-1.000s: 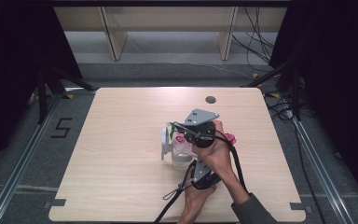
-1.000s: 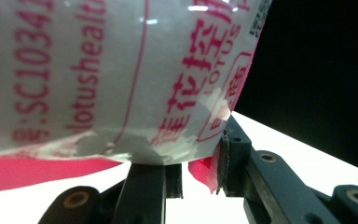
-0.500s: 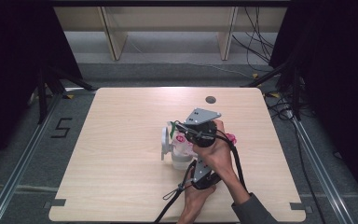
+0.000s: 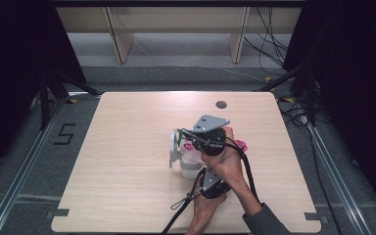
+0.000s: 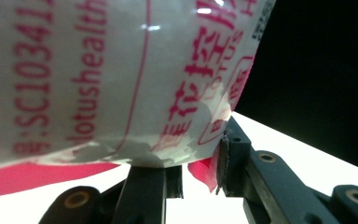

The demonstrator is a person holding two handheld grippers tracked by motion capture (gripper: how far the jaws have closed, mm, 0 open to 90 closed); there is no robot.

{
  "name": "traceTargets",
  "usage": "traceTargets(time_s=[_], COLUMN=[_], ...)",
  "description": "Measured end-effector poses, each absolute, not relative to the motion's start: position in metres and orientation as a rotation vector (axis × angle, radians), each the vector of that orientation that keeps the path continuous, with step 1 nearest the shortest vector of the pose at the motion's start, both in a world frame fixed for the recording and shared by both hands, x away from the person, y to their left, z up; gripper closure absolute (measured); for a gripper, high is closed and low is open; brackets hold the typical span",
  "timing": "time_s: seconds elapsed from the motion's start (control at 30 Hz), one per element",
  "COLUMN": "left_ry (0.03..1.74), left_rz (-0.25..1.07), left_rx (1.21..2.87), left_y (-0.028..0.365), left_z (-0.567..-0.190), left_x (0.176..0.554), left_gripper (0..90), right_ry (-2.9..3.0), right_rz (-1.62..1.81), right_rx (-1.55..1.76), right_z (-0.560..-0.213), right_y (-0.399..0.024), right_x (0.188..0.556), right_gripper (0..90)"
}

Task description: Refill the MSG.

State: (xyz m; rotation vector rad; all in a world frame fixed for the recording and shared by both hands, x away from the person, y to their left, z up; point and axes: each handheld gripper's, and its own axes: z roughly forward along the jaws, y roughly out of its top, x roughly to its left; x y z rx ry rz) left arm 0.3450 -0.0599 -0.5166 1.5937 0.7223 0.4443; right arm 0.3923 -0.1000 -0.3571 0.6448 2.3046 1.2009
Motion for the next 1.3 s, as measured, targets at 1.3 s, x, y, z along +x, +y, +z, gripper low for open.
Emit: traceTargets(time_s=[1.3], left_ry=[0.742], left_rz=[0.394], left_rx=[1.531], left_y=[-0.070], left_z=[-0.514], left_x=[0.343], left_gripper=[74.4], right_ry=[2.341], right_rz=[1.194], right_rx=[0.628], right_z=[-0.355], right_y=[-0.103], right_x=[0.394], right_gripper=[89.9])
